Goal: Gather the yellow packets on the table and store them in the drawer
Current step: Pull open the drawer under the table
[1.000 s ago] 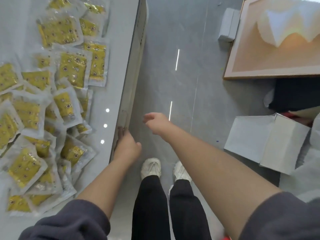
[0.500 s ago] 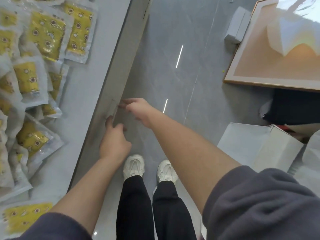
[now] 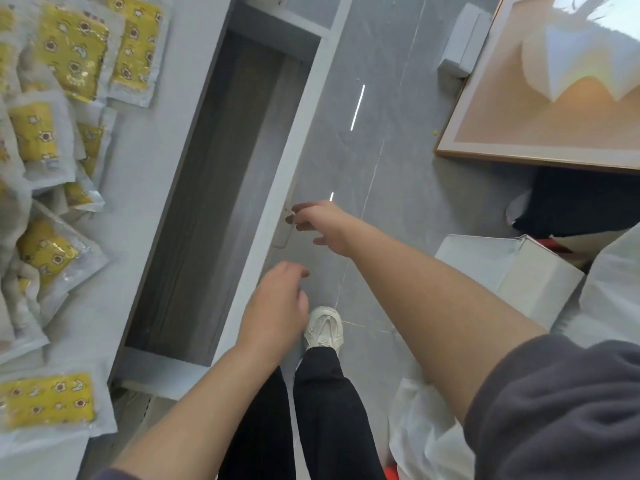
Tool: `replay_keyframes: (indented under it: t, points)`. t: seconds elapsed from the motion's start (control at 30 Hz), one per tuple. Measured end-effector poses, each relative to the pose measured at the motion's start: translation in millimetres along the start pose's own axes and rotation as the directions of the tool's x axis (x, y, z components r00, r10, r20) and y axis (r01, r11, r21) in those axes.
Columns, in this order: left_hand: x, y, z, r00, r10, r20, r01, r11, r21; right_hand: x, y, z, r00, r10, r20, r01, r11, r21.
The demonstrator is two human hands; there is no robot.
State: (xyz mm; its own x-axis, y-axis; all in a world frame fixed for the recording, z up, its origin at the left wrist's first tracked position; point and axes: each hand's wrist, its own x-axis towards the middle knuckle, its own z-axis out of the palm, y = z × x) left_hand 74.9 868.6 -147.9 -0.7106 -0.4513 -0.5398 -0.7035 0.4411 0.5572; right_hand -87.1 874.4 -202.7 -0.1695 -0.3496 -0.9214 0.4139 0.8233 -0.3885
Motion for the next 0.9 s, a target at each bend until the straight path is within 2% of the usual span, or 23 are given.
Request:
replay_keyframes:
  t: [0.07,0.1,0.17,0.2,0.27,0.3,0.37,0.43,0.47,0.67,0.77,0.9]
  points:
    - [-7.3,0.2,-15.1,0.975,0.137,-0.173,-0.144,0.989,-0.027,-15.2,1.3,-5.6,1.0,-0.005,0.026,0.004,0.999,0.049]
    - [-8.5,-2.6,-23.9,0.955,0.153,-0.254,-0.162,0.987,-0.017,-23.2,1.8,-8.3,0.998,-0.012,0.054,0.007,0.996,0.094]
    - [-5.2,-10.5,-39.7,0.949,0.058,-0.309,-0.071,0.997,-0.032,-37.8,-0.1,-10.9,0.991,-0.04,0.126,0.011,0.974,0.228]
    - [-1.5,-16.1,-43.1,0.967,-0.03,-0.252,0.015,0.998,-0.061,-43.2,-2.5,-10.5,0.986,-0.051,0.156,0.004,0.957,0.291]
    - [6.5,-24.6,-43.3,0.978,-0.209,0.022,0.21,0.973,-0.099,-49.4,-12.5,-0.3,0.985,-0.062,0.161,0.008,0.949,0.315]
    - [9.5,-26.2,-40.7,0.956,-0.253,0.151,0.268,0.959,-0.09,-50.5,-19.3,9.2,0.992,-0.05,0.118,0.017,0.963,0.268]
    - [12.7,-28.4,-33.7,0.923,-0.281,0.265,0.305,0.951,-0.056,-45.6,-30.6,30.0,0.997,-0.03,-0.069,0.039,0.989,0.143]
    - [15.2,-29.4,-31.0,0.911,-0.28,0.302,0.292,0.956,0.006,-40.4,-34.9,42.7,0.973,-0.023,-0.23,0.042,0.996,0.079]
    - [15.9,-29.1,-30.4,0.908,-0.268,0.323,0.273,0.962,0.03,-40.3,-34.1,43.2,0.967,-0.02,-0.254,0.041,0.996,0.075]
    - [14.6,-2.3,-14.2,0.894,-0.169,0.415,0.165,0.985,0.045,-54.2,-9.7,5.1,0.985,-0.006,-0.171,0.025,0.994,0.109]
    - [13.1,5.5,-8.3,0.908,-0.193,0.371,0.197,0.98,0.029,-56.8,-4.0,-0.4,0.994,-0.019,-0.105,0.031,0.993,0.115]
    - [13.3,4.8,-11.2,0.905,-0.196,0.378,0.205,0.979,0.017,-57.4,-6.6,1.2,0.993,-0.004,-0.121,0.018,0.993,0.117]
